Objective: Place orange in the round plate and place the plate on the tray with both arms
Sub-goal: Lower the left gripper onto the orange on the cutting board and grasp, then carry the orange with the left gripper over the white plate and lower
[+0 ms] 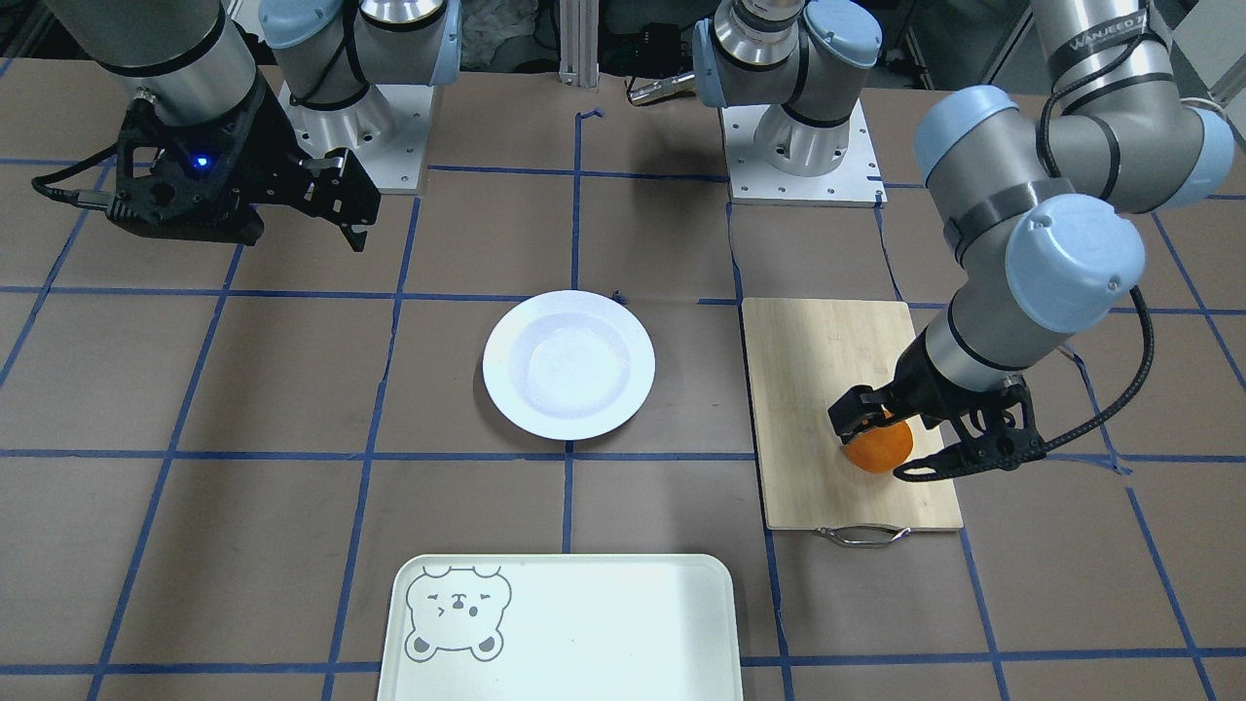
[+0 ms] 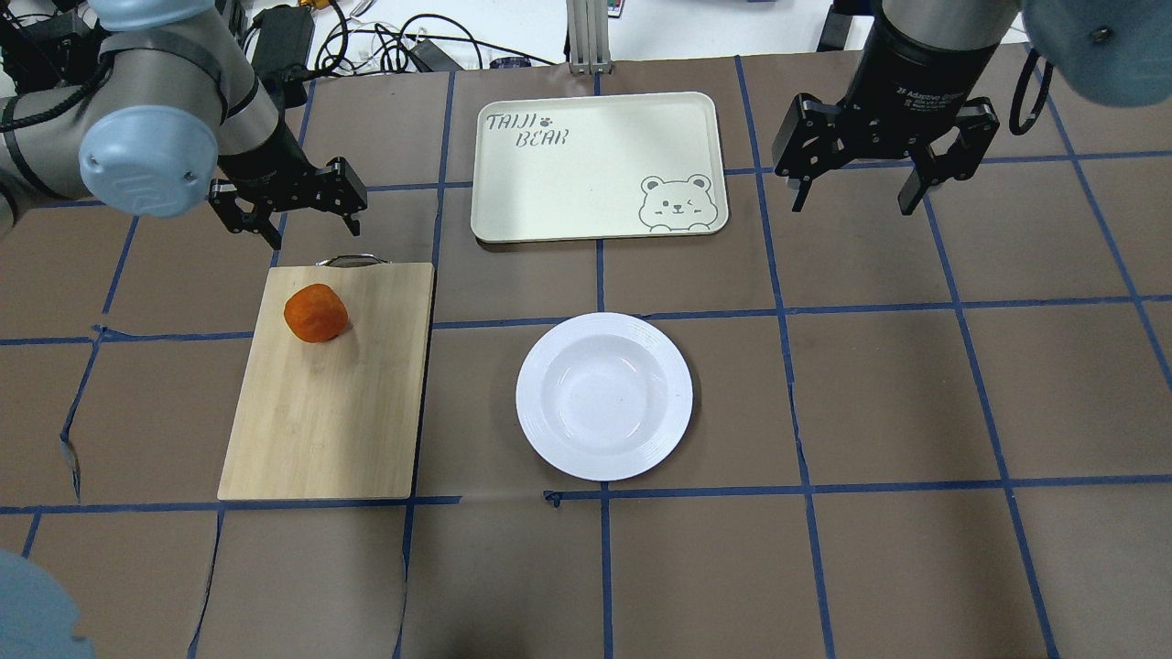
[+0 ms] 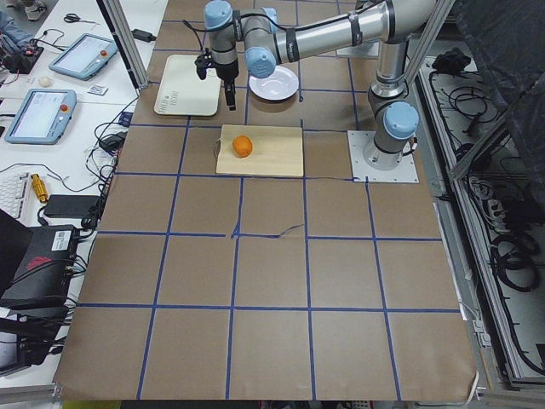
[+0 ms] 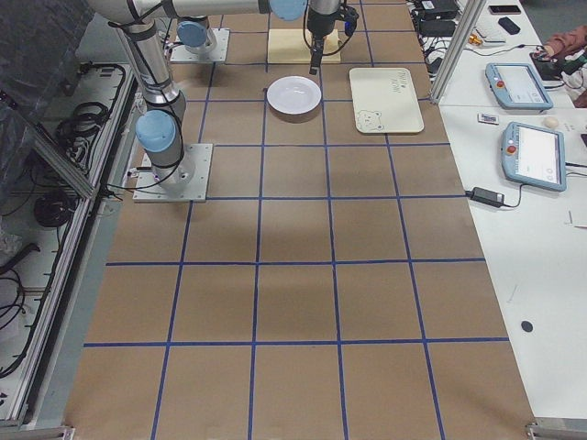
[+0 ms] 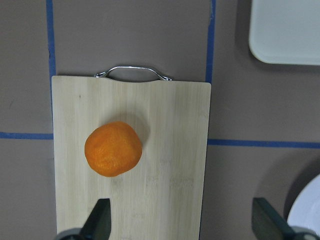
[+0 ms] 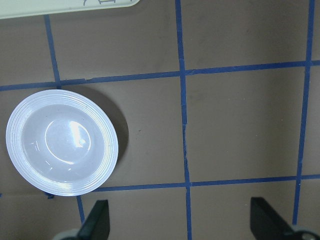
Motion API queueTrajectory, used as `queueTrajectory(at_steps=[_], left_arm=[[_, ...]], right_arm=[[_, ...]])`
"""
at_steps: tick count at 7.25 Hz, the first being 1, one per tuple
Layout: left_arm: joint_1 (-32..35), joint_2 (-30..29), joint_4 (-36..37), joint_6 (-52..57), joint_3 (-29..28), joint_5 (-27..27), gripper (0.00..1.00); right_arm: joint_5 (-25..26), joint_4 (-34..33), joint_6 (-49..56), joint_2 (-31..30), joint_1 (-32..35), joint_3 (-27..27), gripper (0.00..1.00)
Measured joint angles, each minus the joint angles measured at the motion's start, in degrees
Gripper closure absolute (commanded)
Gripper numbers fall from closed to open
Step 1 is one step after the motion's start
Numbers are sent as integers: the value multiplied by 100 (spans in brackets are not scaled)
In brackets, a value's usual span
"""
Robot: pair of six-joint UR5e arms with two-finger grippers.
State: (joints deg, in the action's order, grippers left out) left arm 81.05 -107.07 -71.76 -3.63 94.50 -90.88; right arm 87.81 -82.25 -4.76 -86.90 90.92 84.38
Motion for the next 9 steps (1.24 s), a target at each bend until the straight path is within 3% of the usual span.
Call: queueTrajectory(at_steps=[6, 7, 9], left_arm=[[-363, -511, 417, -847, 586, -131, 9], [-367, -581, 502, -844, 605, -143, 24], [-370, -640, 648, -768, 678, -156, 68]], right_arm=[[-268, -30, 36, 15, -54, 187, 0], [-277, -32, 36, 15, -56, 196, 0], [-276, -29, 42, 15, -56, 206, 0]])
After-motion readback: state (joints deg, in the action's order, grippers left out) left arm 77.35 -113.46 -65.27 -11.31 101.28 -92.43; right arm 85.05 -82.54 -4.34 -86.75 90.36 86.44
